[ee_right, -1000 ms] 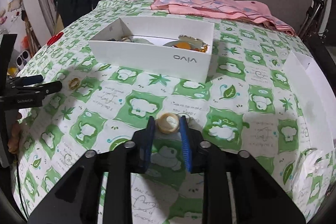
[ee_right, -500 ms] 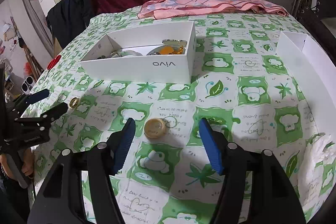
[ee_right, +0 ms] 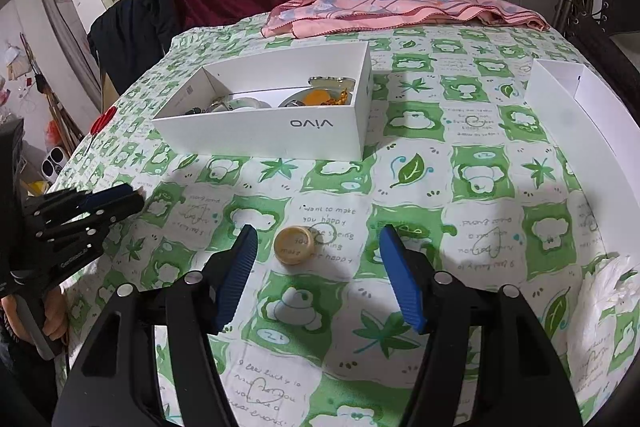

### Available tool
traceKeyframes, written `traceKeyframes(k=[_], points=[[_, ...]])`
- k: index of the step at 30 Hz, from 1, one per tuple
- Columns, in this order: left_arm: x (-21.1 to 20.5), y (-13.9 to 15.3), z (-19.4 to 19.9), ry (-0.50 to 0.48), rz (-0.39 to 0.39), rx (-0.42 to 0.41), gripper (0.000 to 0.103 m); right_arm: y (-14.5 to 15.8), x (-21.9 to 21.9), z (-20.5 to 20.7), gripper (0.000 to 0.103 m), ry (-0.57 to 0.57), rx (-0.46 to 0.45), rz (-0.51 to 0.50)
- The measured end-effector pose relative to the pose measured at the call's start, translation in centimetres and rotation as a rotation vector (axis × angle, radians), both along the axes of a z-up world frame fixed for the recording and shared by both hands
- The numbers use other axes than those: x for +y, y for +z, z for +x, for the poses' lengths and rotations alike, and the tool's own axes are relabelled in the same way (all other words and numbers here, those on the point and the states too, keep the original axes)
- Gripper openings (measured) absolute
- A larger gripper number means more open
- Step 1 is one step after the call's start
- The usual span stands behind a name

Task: Organize jewelry
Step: 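Grasp the cream ring with the right tool while the left tool grasps the gold ring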

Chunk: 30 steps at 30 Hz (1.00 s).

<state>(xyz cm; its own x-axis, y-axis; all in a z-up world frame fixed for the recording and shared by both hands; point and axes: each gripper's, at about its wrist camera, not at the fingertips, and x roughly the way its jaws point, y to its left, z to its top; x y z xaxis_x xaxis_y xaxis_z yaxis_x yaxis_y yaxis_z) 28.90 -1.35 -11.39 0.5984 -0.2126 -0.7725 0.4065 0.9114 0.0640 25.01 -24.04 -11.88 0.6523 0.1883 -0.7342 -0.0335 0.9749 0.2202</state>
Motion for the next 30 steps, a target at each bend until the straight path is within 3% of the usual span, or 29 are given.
traceKeyframes(k=[8, 11, 16, 19, 21, 22, 23, 30], points=[[4.9, 0.3, 1.1, 0.133, -0.139, 0.067, 0.021, 0.2, 0.6, -1.6, 0.061, 0.057, -0.013, 0.011], [4.6, 0.3, 1.0, 0.13, -0.115, 0.057, 0.021, 0.1, 1.8, -2.0, 0.061, 0.087, -0.02, -0.049], [3.8, 0.2, 0.5, 0.116, -0.072, 0.038, 0.021, -0.1, 2.1, -1.4, 0.056, 0.092, -0.001, -0.062], [3.7, 0.1, 0.5, 0.116, -0.068, 0.036, 0.021, -0.2, 2.4, -0.6, 0.049, 0.09, 0.005, -0.086], [3.7, 0.1, 0.4, 0.116, -0.06, 0.032, 0.021, -0.2, 2.6, -0.4, 0.037, 0.09, 0.008, -0.102], [3.6, 0.1, 0.4, 0.116, -0.058, 0.03, 0.021, -0.2, 2.7, -0.3, 0.023, 0.084, 0.008, -0.117], [3.6, 0.1, 0.3, 0.115, -0.058, 0.03, 0.021, -0.2, 2.7, -0.3, 0.02, 0.081, 0.008, -0.122], [3.6, 0.3, -0.6, 0.098, -0.082, 0.027, 0.021, -0.1, 2.9, -0.7, 0.02, 0.097, -0.005, -0.107]])
